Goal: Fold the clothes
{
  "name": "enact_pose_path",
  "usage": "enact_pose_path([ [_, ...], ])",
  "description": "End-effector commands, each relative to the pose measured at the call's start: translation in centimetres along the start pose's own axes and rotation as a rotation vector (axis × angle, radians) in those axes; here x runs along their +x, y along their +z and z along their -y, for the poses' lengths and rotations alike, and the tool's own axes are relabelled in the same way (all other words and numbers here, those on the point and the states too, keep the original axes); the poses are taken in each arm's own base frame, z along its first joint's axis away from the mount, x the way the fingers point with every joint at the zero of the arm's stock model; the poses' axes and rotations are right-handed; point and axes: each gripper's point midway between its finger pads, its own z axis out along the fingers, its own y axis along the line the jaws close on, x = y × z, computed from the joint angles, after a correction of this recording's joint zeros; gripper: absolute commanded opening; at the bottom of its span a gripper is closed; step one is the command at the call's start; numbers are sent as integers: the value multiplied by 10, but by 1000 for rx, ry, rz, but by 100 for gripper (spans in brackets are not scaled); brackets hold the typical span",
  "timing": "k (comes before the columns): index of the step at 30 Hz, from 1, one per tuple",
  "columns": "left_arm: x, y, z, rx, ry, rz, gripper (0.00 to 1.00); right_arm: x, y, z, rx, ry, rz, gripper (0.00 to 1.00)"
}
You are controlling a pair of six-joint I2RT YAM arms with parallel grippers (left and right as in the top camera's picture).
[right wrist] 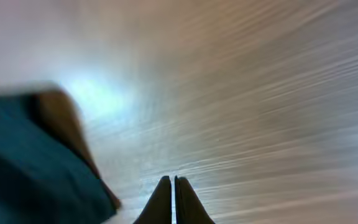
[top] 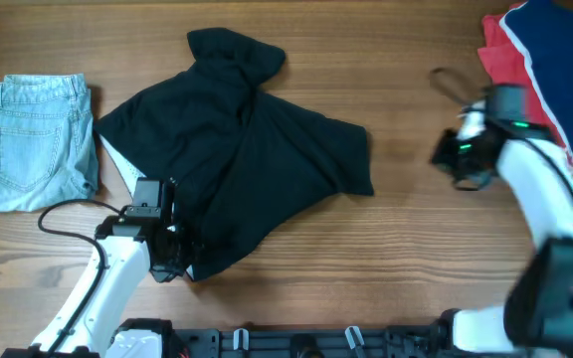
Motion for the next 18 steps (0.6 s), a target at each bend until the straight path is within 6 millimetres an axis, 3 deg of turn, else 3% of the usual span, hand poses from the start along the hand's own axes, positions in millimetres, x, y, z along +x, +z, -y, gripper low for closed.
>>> enact_pose_path([
  [1, -14, -26, 19, 40, 75, 38, 4, -18, -56, 5, -3, 8, 154, 4],
  [2, -17, -29, 20, 39, 78, 48, 4, -10, -60, 0, -22, -22, 134, 4],
  [4, -24, -33, 21, 32, 79, 76, 4, 28, -53, -16, -79, -119, -13, 8],
  [9, -24, -33, 22, 35, 80, 79, 4, 95, -16, -29, -111, -248, -193, 49],
  [13, -27, -34, 24, 43, 79, 89, 4, 120, 13, -35, -124, -361, -200, 64],
  [18, -33, -35, 17, 41, 34, 94, 4, 129, 39, -48, -78, -554, -104, 66],
])
